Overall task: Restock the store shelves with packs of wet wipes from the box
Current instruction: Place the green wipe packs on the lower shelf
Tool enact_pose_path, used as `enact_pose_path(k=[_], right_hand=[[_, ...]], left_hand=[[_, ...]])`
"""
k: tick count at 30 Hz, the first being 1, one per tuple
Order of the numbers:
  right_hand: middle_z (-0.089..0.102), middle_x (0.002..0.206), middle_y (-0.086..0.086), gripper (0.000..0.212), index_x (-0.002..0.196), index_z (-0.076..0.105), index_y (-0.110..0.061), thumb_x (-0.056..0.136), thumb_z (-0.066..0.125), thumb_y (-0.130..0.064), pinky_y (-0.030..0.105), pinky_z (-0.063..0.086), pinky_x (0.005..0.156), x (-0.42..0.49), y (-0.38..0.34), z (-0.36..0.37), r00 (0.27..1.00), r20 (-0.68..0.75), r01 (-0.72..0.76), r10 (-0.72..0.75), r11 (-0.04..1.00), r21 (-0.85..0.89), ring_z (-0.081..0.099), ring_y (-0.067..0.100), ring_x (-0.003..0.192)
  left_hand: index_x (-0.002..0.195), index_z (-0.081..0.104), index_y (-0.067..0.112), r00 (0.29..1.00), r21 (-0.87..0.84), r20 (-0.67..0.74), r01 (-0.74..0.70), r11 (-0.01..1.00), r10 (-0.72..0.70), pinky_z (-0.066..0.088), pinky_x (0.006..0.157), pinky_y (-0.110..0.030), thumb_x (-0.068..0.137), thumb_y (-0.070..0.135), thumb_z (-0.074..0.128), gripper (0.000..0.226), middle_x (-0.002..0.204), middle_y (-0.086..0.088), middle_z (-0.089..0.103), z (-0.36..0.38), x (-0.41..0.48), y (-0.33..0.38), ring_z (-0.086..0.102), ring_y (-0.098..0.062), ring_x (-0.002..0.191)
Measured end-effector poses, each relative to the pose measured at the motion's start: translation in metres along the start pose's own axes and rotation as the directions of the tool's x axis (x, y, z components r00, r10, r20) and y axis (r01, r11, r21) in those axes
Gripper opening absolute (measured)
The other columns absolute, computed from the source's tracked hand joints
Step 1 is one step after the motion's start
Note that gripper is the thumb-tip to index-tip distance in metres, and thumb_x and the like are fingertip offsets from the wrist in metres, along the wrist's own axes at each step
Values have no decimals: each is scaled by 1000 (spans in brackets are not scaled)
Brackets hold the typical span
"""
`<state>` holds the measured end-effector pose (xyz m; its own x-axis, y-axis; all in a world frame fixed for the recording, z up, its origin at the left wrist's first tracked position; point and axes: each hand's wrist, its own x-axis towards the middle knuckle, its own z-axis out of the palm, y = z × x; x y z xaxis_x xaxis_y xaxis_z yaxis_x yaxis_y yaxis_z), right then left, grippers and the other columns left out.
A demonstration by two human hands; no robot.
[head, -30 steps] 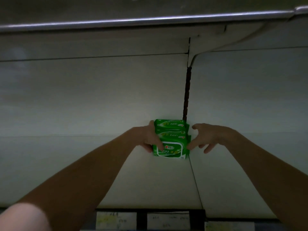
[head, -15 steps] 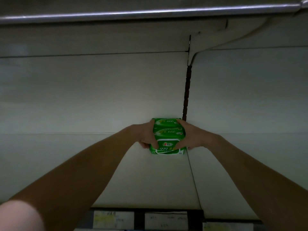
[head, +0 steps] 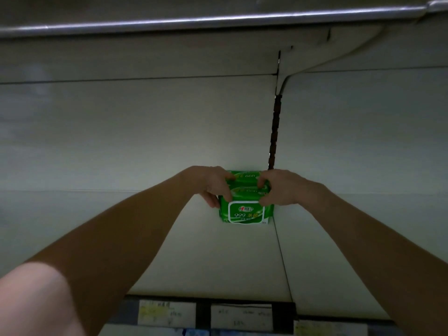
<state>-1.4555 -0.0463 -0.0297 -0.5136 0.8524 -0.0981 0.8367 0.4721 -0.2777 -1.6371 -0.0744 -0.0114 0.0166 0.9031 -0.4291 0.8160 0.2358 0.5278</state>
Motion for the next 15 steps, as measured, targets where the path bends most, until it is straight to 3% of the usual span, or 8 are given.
enact_pose_path(k=[5,10,12,15], right_hand=[[53,122,9,38,120,57,-15,84,68,-22,28,46,82,-2,1,4,998,-56,15,-15,1000,5,54,22,104],[55,123,8,39,125,56,-17,87,65,-25,28,46,83,-6,0,4,998,-52,17,-19,1000,-26,55,21,105],[54,124,7,38,125,58,-17,88,64,-25,28,46,85,-8,-1,-2,999,-36,31,-33,998,-57,54,22,108],[55,125,8,34,123,60,-16,90,61,-16,26,43,81,-7,0,-10,997,-55,55,-58,997,-54,54,22,107]], left_hand=[[151,27,15,998,30,-63,7,1000,-5,57,85,-37,86,0,66,78,134,-18,52,4,0,2,67,-26,87],[150,28,12,994,104,-107,7,995,4,57,66,-28,88,3,63,72,124,-20,57,9,-1,5,63,-17,66],[150,28,11,993,101,-117,10,995,2,57,68,-30,88,4,62,71,122,-20,59,9,-6,5,63,-18,69],[147,34,10,992,34,-121,22,999,-18,56,84,-37,91,3,61,63,121,-18,59,5,-17,3,64,-24,87]])
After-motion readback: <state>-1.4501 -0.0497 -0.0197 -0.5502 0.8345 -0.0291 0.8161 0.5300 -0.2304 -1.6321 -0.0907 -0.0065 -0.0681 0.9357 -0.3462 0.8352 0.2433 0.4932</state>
